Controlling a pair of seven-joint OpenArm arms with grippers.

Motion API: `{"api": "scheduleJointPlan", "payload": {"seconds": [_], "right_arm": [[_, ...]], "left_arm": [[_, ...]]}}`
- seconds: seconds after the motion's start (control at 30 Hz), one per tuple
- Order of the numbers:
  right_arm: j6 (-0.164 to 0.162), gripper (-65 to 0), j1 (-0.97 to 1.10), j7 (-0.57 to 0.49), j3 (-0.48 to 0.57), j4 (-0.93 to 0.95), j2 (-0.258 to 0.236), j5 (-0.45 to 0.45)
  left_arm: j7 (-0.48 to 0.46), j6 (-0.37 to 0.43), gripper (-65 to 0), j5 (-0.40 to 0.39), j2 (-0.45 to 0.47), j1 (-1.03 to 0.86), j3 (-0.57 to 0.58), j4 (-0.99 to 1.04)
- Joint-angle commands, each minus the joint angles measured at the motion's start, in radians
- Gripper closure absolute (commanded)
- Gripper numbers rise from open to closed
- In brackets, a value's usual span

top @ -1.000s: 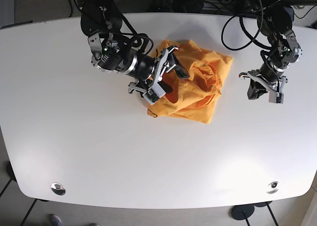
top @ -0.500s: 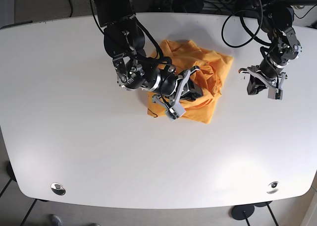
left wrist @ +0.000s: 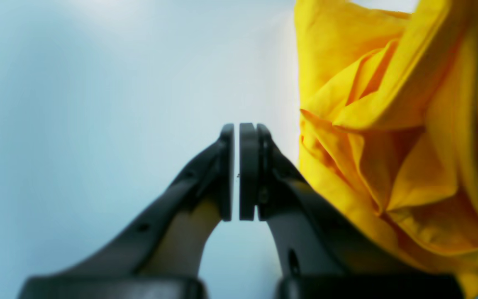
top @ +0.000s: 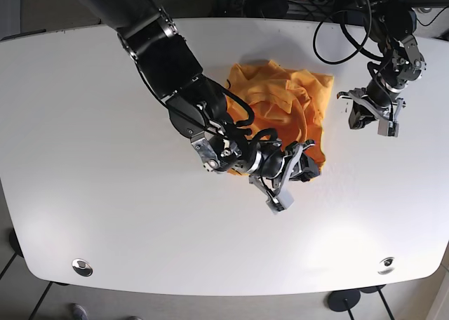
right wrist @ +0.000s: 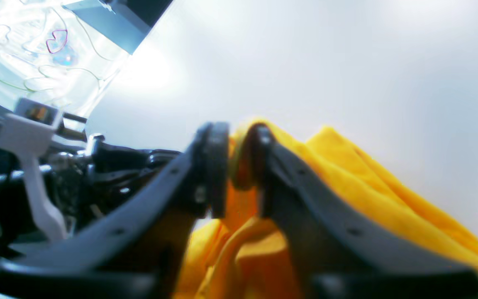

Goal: Fold the T-shirt properly

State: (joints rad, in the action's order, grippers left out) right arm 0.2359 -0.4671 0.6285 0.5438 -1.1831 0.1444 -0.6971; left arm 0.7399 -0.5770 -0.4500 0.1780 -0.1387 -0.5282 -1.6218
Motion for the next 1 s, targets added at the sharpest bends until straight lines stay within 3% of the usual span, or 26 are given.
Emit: {"api": "scheduleJointPlan", "payload": {"seconds": [0.03,0.1,0.13,0.17,0.27,0.43,0.57,0.63,0.8,0.9,1.0], "right_arm": [[0.013,-35.7,-0.031,-0.029,-0.003,-0.047,0.013,-0.048],[0.013,-52.6,-0.005,-0.029,-0.001,-0.108,0.013,-0.071],[0.013,-58.5,0.018,-0.029,-0.004,-0.148,0.013,-0.072],[0.013,-60.4,0.043,-0.029,-0.008,-0.195,0.010,-0.071],[0.013,-60.4,0.123,-0.020,0.011,-0.335,-0.084,-0.080],[0.013,-60.4,0.293,0.103,0.022,-0.516,-0.231,-0.072],[0.013,-60.1,0.345,0.104,0.026,-0.508,-0.283,-0.071],[0.013,-54.5,0.347,0.106,0.052,-0.466,-0.283,-0.071],[0.013,-29.2,0.310,0.101,0.143,-0.366,-0.254,-0.069],[0.013,-17.9,0.308,0.100,0.155,-0.337,-0.240,-0.069],[0.013,-2.5,0.304,0.100,0.160,-0.341,-0.214,-0.069]], "left_arm": [[-0.023,-0.005,0.0,-0.020,0.015,0.007,0.000,-0.021],[-0.023,-0.005,0.0,-0.020,0.015,0.007,0.000,-0.021],[-0.023,-0.005,0.0,-0.020,0.015,0.009,-0.002,-0.021],[-0.023,-0.005,0.0,-0.020,0.015,0.012,-0.004,-0.021],[-0.023,-0.005,0.0,-0.020,0.021,0.012,-0.007,-0.021],[-0.024,-0.007,-0.1,-0.020,0.051,0.015,-0.065,-0.021],[-0.024,-0.007,-0.1,-0.019,0.051,0.015,-0.085,-0.019],[-0.024,-0.007,-0.3,-0.017,0.051,0.014,-0.083,-0.018],[-0.023,-0.007,-0.3,-0.019,0.051,0.014,-0.082,-0.018],[-0.023,-0.007,-0.3,-0.019,0.051,0.014,-0.082,-0.018],[-0.023,-0.007,-0.3,-0.017,0.051,0.011,-0.085,-0.018]]}}
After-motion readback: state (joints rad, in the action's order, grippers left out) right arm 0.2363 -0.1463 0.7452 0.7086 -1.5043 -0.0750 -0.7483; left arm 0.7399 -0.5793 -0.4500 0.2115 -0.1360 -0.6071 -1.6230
